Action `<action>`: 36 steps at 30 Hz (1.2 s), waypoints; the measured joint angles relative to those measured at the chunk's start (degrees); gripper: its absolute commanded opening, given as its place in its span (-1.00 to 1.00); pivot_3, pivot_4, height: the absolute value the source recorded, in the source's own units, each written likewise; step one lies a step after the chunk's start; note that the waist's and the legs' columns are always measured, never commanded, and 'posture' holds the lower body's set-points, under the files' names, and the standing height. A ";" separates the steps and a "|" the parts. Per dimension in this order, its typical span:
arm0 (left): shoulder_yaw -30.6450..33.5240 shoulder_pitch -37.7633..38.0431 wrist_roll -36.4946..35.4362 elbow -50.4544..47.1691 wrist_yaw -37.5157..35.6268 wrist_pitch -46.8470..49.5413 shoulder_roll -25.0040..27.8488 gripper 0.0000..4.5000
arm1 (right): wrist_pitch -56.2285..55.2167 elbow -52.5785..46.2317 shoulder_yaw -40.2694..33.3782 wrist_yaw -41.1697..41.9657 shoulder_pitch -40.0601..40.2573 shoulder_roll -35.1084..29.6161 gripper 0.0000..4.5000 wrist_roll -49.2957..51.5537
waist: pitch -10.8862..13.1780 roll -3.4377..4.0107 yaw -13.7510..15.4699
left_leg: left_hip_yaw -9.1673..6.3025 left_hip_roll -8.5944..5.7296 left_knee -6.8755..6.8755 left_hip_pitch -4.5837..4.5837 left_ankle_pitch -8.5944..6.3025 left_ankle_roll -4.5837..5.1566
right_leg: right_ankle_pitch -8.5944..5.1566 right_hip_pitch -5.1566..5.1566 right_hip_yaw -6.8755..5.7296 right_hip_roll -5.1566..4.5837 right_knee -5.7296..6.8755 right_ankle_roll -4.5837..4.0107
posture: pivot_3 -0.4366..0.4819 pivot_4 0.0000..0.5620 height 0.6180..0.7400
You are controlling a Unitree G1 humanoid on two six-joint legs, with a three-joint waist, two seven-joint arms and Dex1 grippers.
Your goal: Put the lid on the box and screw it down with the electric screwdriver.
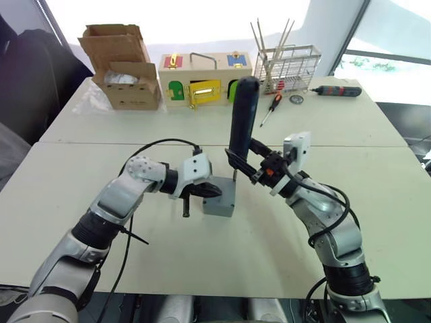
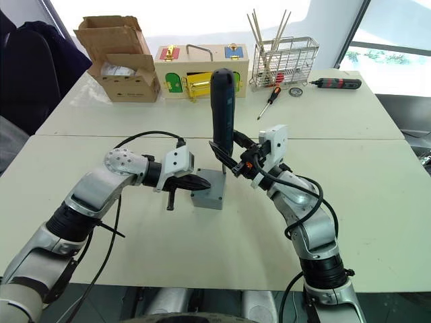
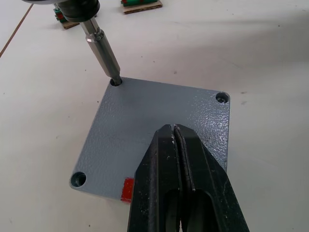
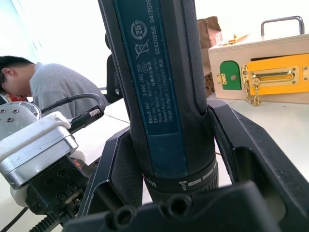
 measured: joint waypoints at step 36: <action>-0.91 2.14 0.84 -1.49 1.26 0.20 -0.31 -1.00 | -5.59 2.91 0.72 -0.62 2.70 0.62 -0.17 -1.76 | -0.90 -0.20 0.38 | -0.02 0.08 -0.76 1.16 -0.03 0.00 | -0.04 1.05 0.03 0.05 -1.10 -0.04 | -0.05 -0.47 0.92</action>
